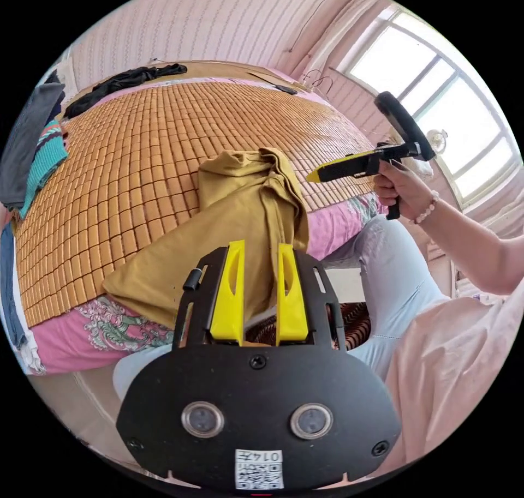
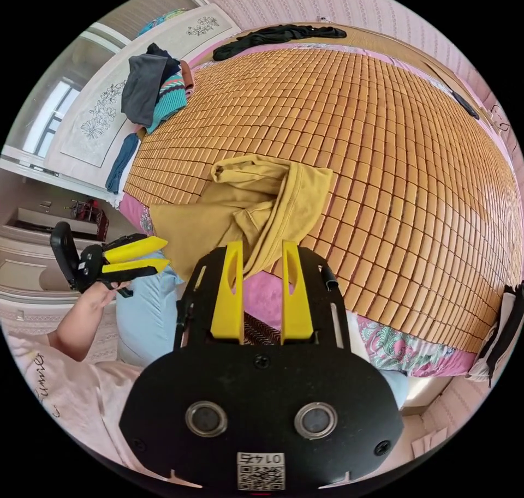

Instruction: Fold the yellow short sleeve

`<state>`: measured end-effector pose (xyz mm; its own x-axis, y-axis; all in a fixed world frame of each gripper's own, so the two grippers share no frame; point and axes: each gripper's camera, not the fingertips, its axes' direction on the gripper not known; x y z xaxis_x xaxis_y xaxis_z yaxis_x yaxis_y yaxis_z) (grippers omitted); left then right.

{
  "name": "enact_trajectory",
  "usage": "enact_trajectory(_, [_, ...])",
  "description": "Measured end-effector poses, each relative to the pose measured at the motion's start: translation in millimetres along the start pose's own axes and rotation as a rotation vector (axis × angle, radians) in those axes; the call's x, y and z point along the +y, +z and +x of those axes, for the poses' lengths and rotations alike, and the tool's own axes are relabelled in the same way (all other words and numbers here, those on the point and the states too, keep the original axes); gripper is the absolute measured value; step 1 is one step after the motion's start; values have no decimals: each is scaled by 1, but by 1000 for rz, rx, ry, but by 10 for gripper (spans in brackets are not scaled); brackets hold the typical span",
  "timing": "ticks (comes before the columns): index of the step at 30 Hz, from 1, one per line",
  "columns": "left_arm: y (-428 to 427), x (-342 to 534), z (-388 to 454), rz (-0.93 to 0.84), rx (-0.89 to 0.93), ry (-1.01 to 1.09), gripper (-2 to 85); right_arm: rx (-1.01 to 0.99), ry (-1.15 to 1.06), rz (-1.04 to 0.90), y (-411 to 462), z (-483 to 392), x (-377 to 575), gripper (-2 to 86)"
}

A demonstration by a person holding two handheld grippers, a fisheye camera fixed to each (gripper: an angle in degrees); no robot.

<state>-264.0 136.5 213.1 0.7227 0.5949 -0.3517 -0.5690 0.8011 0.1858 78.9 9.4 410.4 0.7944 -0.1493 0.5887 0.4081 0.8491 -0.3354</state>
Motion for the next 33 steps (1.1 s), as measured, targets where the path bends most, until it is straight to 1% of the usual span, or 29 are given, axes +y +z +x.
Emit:
enact_trajectory(1, [8,-6,5,-21,-13,14,99,20,22,17,0,3,-6,126])
enact_trajectory(3, [43,-24,17,-140,14,37,102,39,74,42,0,12,-16,137])
enact_trajectory(5, [62,-30,26,-201,1,43,93,32,115,44,3,25,-24,132])
enact_trajectory(6, [61,-31,33,-172,-81,80,64,42,141,16,7,35,-27,114])
enact_trajectory(7, [62,-31,36,-173,-90,105,49,57,162,-28,10,45,-28,86])
enact_trajectory(8, [60,-33,36,-183,-77,106,25,61,166,-37,9,50,-26,63])
enact_trajectory(9, [53,-35,35,-189,-76,99,10,58,164,-18,1,58,-19,19])
enact_trajectory(13, [4,-39,24,-86,-97,85,-2,7,147,71,-46,89,23,1])
enact_trajectory(17, [-60,-74,5,60,-164,89,-6,-79,184,110,-80,121,68,-2])
enact_trajectory(19, [-82,-105,0,124,-196,109,-7,-120,215,148,-101,133,96,-3])
enact_trajectory(22, [-104,-174,3,197,-281,187,-7,-121,239,210,-129,140,124,-2])
enact_trajectory(24, [-113,-237,15,299,-376,235,-4,-115,262,261,-146,143,138,-1])
enact_trajectory(25, [-115,-252,17,330,-401,228,-2,-108,283,298,-157,146,147,0])
enact_trajectory(26, [-119,-278,20,415,-421,200,4,-99,291,324,-163,146,152,0])
enact_trajectory(27, [-120,-300,21,452,-407,171,19,-67,307,368,-174,148,161,1])
enact_trajectory(29, [-111,-324,14,441,-325,137,52,8,352,391,-181,155,173,2])
enact_trajectory(31, [-94,-328,3,388,-269,100,77,28,395,268,-169,173,179,3])
enact_trajectory(33, [-76,-300,-8,347,-281,94,93,39,419,178,-159,185,182,5])
